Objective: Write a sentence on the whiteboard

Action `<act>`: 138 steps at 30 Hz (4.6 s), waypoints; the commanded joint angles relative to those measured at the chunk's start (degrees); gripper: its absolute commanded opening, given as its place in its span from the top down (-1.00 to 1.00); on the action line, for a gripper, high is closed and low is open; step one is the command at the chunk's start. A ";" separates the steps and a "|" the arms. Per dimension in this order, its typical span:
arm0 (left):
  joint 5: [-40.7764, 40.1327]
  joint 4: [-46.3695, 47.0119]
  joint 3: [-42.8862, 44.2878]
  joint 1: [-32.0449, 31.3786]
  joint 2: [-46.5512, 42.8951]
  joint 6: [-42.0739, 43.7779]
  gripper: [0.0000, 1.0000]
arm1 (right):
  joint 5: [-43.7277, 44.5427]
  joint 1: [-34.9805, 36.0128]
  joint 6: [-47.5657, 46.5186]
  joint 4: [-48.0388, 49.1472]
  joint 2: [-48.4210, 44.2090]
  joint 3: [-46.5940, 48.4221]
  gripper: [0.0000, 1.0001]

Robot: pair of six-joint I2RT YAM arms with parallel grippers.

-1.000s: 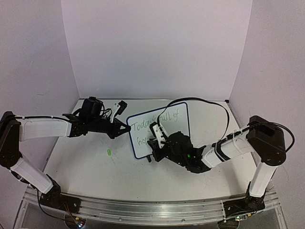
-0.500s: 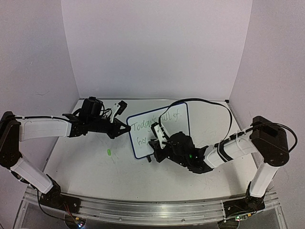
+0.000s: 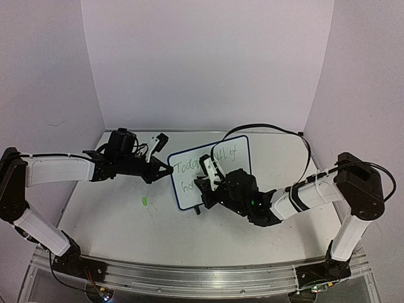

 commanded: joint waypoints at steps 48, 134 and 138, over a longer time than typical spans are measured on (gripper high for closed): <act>-6.08 -2.77 0.69 0.62 -0.82 5.15 1.00 | 6.62 -0.11 2.66 0.09 1.86 -0.41 1.00; -6.58 -2.84 0.61 0.62 -0.73 5.33 1.00 | 10.34 -1.48 3.24 4.16 1.01 -0.23 1.00; -6.53 -2.90 0.69 0.60 -0.65 5.34 1.00 | 10.19 -1.48 2.92 4.70 0.74 -0.15 1.00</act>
